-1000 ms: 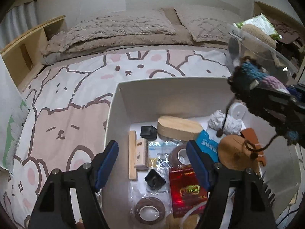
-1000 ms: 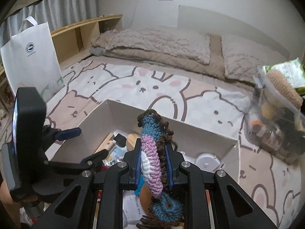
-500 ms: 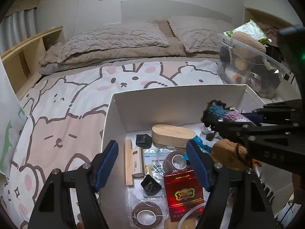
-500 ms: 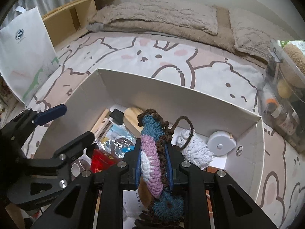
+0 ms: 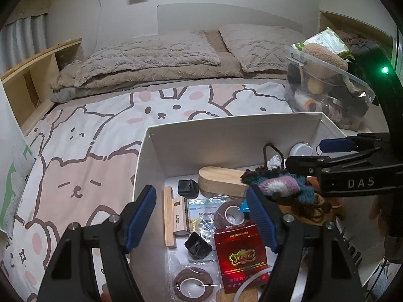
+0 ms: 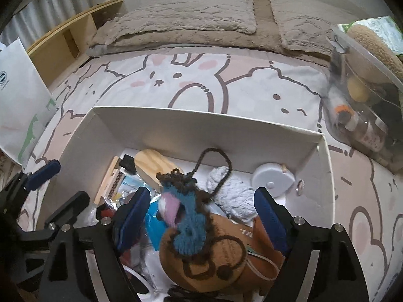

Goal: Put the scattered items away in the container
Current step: 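Open the left gripper to drop the cream box while the right releases the strip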

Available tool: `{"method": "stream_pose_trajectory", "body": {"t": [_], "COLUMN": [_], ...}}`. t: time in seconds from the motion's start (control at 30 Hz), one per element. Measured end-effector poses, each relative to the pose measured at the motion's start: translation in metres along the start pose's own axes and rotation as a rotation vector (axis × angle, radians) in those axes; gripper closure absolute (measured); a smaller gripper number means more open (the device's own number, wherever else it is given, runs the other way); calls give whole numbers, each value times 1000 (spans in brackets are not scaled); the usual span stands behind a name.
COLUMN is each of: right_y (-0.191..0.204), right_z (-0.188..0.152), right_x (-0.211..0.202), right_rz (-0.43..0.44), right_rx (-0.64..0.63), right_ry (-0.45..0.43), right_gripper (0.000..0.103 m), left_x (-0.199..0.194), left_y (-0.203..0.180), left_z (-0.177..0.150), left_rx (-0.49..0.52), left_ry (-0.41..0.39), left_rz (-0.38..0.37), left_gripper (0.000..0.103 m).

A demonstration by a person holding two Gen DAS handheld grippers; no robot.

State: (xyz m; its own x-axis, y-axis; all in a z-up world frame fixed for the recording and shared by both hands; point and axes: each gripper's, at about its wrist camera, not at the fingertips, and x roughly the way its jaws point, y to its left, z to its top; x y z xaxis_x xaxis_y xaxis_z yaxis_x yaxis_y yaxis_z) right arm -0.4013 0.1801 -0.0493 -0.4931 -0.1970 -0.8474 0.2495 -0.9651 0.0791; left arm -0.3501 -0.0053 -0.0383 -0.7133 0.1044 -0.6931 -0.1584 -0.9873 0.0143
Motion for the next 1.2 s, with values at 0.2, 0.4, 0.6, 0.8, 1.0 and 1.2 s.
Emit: {"method": "stream_pose_trajectory", "body": {"t": [0.2,0.4,0.6,0.8,1.0,1.2], "right_y": [-2,-4,-9,-9,-8,-6], "right_z": [-4,-8,-12,-18,-21,-27], "right_x": [-2,-9,-18,-23,-30,-38], "right_rz": [-10,-32,-22,-33,-38,-45], "right_rx": [-12,-2,30,27,29,28], "right_ry": [3,-34,-60,-70,-92,-97], "right_gripper": [8,2,0,0,0,0], "left_x": [0,-2,-3,-6,-7,-13], "left_y": [-1,1,1,8,13,16], "left_z": [0,0,1,3,4,4], "left_rx": [-1,-15,-23,-83,-109,-127], "left_ry": [0,-4,0,-13,-1,16], "left_rz": [0,-19,-10,-5,-1,-8], "left_gripper": [29,18,17,7,0,0]}}
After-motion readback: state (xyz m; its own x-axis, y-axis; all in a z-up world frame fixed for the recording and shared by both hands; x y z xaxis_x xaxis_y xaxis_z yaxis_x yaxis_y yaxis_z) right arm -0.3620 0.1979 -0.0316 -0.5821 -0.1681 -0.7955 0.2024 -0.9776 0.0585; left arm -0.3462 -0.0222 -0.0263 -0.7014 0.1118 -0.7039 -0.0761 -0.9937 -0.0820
